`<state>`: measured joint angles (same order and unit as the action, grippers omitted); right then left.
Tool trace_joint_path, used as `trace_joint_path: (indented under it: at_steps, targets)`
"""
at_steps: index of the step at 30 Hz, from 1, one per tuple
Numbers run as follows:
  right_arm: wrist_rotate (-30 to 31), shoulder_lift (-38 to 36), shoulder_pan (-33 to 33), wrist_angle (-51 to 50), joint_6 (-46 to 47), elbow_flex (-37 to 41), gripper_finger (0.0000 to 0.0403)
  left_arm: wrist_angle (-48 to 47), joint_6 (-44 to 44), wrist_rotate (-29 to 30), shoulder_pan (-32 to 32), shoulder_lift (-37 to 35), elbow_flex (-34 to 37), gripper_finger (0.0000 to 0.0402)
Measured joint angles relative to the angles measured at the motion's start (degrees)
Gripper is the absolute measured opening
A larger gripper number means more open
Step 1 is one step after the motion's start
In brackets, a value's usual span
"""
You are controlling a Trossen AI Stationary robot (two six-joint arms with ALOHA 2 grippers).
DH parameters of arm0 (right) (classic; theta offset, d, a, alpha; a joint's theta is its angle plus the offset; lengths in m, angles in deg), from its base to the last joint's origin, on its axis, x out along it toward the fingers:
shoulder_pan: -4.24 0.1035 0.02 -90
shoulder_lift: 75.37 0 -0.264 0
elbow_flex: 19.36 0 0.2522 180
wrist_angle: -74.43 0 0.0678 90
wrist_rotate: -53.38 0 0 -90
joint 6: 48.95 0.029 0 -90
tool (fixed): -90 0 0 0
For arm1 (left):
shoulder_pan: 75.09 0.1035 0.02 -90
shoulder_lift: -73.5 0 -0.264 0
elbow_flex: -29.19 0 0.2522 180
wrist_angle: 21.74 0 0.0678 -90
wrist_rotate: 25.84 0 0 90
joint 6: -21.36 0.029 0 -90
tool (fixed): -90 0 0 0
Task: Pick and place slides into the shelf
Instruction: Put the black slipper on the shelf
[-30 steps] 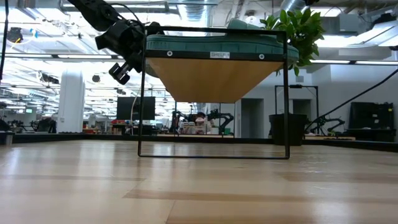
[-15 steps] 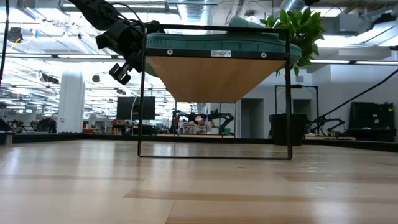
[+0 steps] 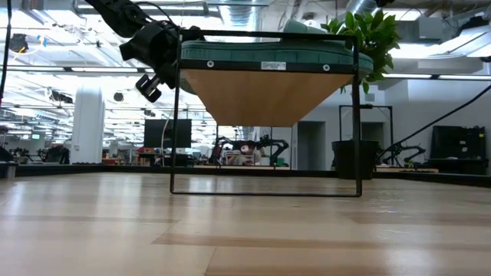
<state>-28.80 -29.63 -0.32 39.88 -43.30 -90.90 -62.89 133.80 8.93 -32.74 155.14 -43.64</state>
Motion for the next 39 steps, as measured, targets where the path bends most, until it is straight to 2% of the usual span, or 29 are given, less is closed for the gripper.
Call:
trace_joint_path:
  at_steps: [4,14,25,31,36,39]
  targets:
    - [0.0,0.0,0.0,0.0,0.0,0.0,0.0286,1.7,-4.6,-0.2,0.0,0.0,0.0,0.0084]
    - [0.0,0.0,0.0,0.0,0.0,0.0,0.0286,1.4,-11.6,-0.2,0.0,0.0,0.0,0.0087]
    - [0.0,1.1,-0.1,0.2,0.0,0.0,0.0286,1.4,-14.6,-0.2,0.1,0.0,0.0,0.0092]
    - [0.0,1.7,-0.1,0.2,0.0,0.0,0.0286,1.7,-17.0,-0.2,0.2,0.0,0.0,0.0128]
    - [0.0,1.7,-0.1,0.2,0.0,0.0,0.0286,4.3,-24.8,-0.2,0.2,0.0,0.0,0.0169]
    - [0.0,1.7,-0.1,0.2,0.0,0.0,0.0286,5.5,-25.6,0.7,0.0,0.0,0.0,0.0187]
